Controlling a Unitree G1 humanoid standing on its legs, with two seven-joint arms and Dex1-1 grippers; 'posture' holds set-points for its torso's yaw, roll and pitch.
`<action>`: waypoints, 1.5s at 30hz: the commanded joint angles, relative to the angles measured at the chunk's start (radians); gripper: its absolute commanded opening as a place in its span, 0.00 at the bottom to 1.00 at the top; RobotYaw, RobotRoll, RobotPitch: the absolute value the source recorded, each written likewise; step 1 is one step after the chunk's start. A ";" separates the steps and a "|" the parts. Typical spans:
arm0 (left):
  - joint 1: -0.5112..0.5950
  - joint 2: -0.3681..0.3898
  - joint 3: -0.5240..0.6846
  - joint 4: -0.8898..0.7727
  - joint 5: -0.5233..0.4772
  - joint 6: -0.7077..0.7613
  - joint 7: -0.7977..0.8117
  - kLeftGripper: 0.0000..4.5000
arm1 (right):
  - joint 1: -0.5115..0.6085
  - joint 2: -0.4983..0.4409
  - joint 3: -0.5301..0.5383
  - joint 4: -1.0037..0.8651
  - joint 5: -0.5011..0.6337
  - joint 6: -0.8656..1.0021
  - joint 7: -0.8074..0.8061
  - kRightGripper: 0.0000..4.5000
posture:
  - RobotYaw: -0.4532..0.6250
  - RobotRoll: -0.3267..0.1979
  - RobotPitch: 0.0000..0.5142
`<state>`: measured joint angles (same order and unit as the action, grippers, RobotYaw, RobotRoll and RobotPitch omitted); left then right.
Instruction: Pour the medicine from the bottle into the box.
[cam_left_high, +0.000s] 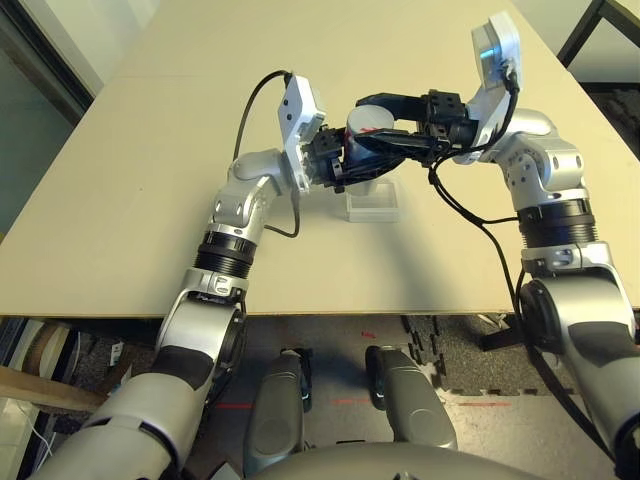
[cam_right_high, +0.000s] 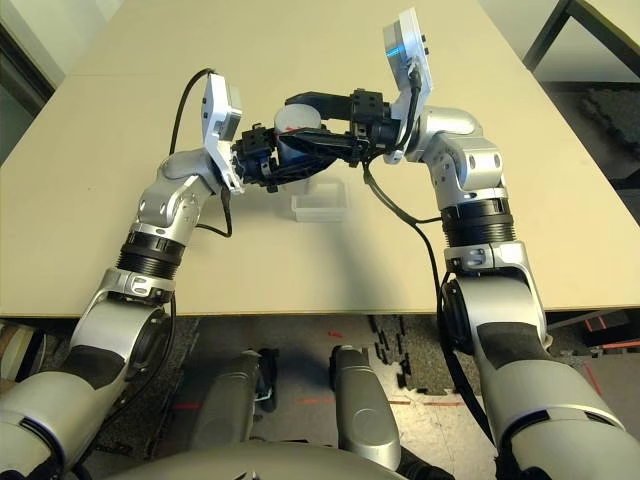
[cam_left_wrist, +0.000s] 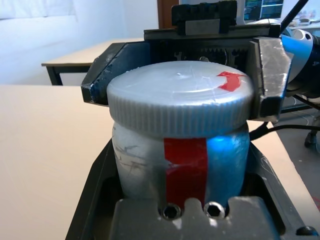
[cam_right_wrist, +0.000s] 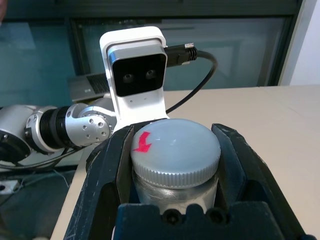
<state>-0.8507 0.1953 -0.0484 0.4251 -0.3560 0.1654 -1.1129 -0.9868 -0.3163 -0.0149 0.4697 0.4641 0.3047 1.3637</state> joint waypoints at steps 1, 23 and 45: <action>0.007 -0.008 -0.006 0.014 0.010 0.038 0.043 0.58 | -0.029 0.049 0.034 -0.015 0.025 -0.014 0.060 0.85 | 0.29 0.62 0.34; 0.016 -0.016 -0.020 -0.001 0.012 0.038 0.040 0.58 | -0.008 0.039 0.016 0.020 -0.030 -0.041 -0.046 1.00 | 0.28 0.62 0.33; 0.064 0.002 -0.016 -0.103 -0.029 0.069 0.012 0.58 | -0.036 0.029 0.010 0.137 -0.098 -0.080 -0.118 1.00 | 0.29 0.62 0.34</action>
<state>-0.7987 0.2082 -0.0392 0.3718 -0.3623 0.2343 -1.0667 -1.0105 -0.2863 -0.0089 0.5790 0.3824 0.2316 1.2696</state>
